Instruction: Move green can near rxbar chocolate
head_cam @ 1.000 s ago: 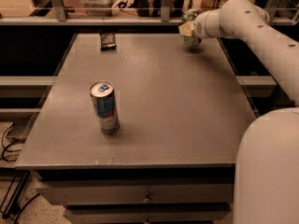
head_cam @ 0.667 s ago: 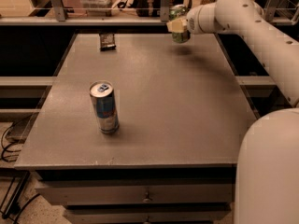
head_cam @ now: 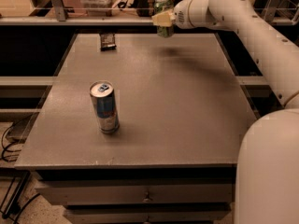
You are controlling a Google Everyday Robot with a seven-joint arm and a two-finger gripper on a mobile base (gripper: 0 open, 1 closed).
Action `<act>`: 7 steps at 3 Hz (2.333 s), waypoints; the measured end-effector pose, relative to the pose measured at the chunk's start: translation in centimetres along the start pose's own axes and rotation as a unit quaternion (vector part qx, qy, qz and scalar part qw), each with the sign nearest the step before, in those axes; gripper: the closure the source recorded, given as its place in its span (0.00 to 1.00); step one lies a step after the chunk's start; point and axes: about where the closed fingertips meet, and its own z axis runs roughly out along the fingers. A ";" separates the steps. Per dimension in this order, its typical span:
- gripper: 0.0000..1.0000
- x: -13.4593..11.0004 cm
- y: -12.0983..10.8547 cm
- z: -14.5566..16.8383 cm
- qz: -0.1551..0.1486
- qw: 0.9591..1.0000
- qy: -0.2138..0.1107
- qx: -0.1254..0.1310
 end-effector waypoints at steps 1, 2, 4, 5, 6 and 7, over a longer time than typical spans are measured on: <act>1.00 -0.6 2.2 1.6 -0.008 1.000 -0.013 -0.023; 1.00 -1.2 5.6 4.0 -0.022 0.997 -0.042 -0.056; 1.00 -1.2 11.0 9.0 -0.017 0.990 -0.094 -0.103; 0.82 -0.7 12.7 10.9 -0.015 0.991 -0.092 -0.097; 0.59 0.3 13.5 12.1 -0.015 0.993 -0.080 -0.085; 0.35 1.3 13.5 12.8 -0.025 0.995 -0.063 -0.067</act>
Offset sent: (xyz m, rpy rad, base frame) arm -0.0162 0.1262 -0.0076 0.1030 -0.1350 0.2348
